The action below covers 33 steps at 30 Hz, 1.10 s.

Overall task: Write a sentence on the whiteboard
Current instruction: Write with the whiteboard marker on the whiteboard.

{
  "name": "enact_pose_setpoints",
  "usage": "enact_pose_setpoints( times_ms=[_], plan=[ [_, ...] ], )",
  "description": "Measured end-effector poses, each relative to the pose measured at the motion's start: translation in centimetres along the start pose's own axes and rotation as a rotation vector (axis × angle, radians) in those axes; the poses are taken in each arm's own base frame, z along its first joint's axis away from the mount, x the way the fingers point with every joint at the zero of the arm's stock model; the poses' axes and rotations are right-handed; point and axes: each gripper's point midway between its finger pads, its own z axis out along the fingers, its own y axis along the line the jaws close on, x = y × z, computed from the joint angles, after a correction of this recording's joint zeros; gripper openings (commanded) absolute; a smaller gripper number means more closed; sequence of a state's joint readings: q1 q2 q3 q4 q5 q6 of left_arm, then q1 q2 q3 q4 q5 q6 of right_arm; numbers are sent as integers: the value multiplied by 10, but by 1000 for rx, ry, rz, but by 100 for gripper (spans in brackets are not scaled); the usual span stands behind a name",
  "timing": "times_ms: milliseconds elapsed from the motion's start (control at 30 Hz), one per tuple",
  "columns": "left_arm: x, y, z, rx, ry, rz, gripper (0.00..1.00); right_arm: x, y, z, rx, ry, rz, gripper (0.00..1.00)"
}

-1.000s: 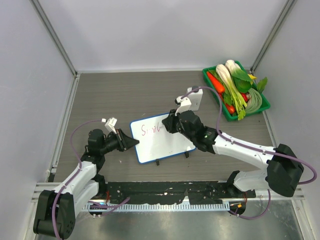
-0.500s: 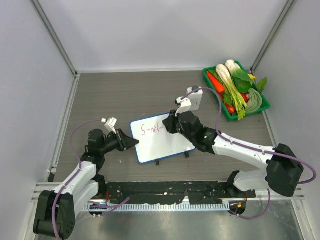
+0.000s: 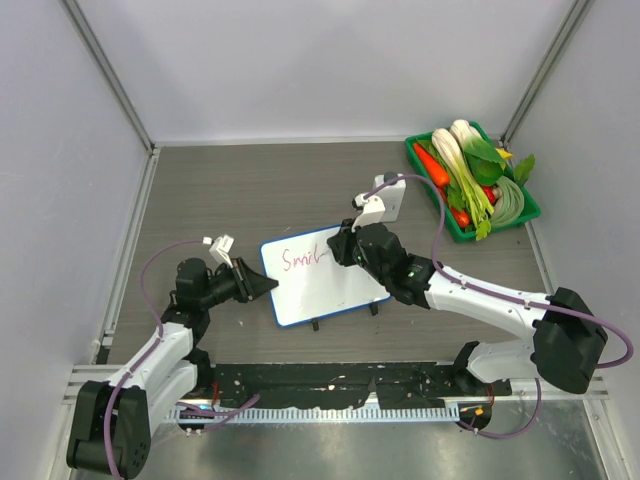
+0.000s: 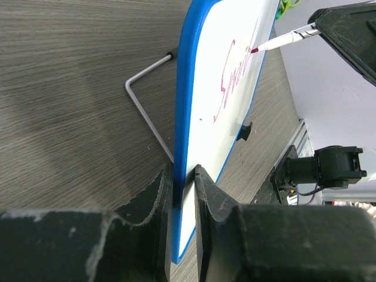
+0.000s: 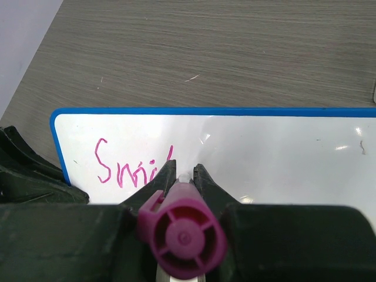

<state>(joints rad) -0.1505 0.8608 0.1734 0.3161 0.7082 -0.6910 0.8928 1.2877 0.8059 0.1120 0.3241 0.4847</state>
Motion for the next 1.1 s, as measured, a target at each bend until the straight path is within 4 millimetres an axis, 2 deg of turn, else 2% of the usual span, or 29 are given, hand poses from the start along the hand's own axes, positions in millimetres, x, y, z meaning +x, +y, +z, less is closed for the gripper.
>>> enact_pose_setpoints(
  times_ms=[733,1100],
  plan=[
    [0,0,0,1,0,0,0,-3,5,1,-24,-3,5,1],
    [0,0,0,1,0,0,0,2,9,1,-54,20,0,1]
  ],
)
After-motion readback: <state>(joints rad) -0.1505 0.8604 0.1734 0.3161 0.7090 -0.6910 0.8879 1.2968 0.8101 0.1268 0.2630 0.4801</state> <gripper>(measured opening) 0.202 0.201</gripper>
